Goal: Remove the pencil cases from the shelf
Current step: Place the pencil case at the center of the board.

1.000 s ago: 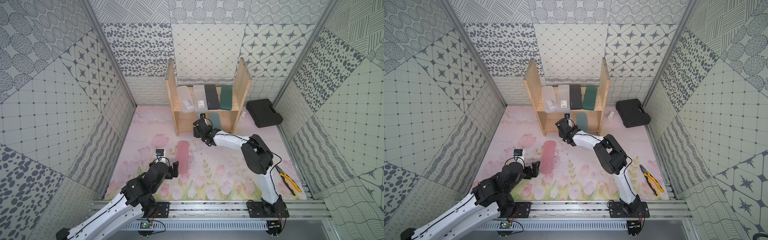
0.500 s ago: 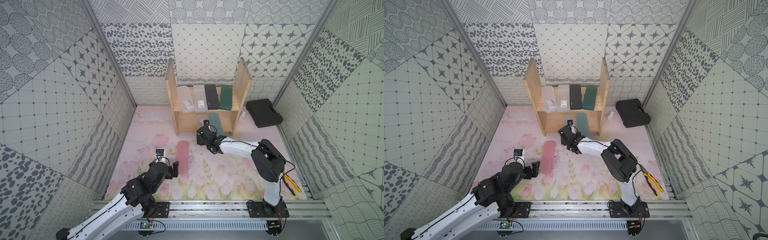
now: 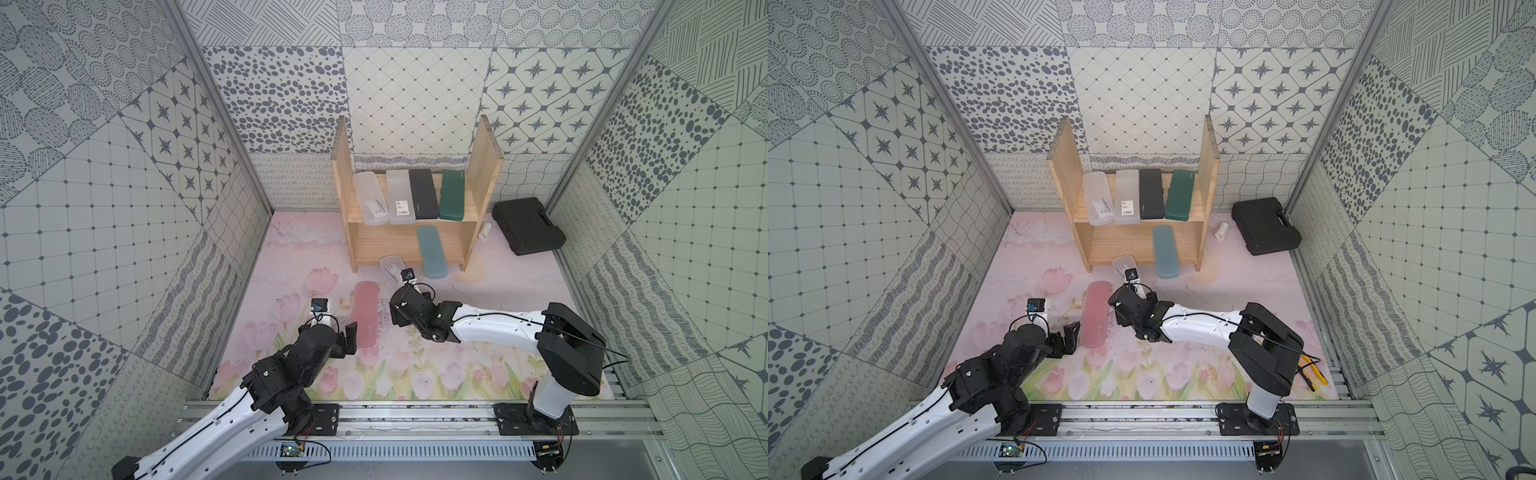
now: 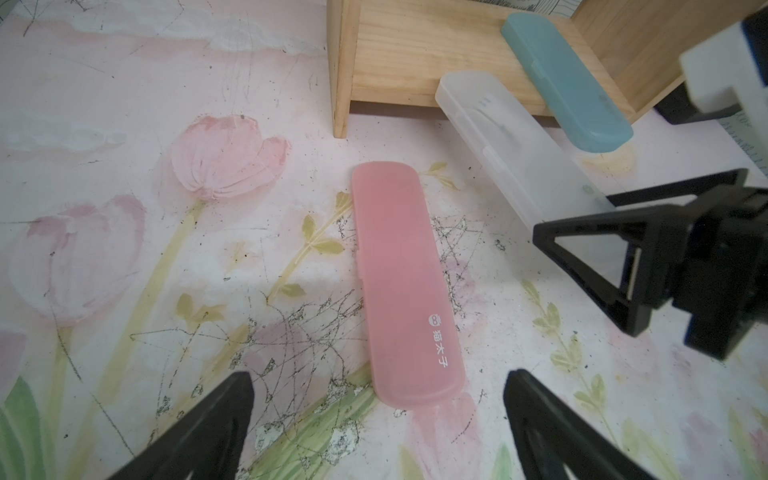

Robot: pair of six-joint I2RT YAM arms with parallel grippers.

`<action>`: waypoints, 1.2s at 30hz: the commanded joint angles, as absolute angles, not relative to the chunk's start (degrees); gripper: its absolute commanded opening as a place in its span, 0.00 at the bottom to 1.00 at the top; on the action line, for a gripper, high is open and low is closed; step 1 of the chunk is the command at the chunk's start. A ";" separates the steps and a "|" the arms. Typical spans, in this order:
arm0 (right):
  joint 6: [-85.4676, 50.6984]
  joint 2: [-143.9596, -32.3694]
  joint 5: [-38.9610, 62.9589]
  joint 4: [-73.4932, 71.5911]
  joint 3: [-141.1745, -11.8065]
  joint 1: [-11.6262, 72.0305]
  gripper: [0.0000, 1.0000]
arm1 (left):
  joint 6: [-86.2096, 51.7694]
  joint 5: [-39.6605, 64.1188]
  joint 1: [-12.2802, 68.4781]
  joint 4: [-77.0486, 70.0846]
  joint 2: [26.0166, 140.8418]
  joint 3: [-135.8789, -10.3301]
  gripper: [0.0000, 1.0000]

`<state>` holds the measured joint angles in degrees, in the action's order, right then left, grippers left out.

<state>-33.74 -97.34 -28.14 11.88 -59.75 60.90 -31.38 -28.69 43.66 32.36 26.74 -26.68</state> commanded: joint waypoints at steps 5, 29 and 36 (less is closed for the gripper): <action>-38.95 -96.02 -31.64 12.19 -57.13 66.05 0.75 | -31.09 -28.30 43.48 32.67 26.60 -26.60 0.99; -49.17 -107.96 -35.95 12.40 -60.81 69.94 0.75 | -31.11 -28.26 43.49 32.69 26.63 -26.49 0.99; -52.81 -111.55 -34.76 12.93 -64.85 70.67 0.77 | -31.21 -28.48 43.51 33.31 25.59 -26.61 0.99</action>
<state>-50.00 -109.91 -35.05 13.91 -62.76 70.22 -31.40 -28.71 43.66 32.38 26.33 -26.63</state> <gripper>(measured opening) 0.799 0.993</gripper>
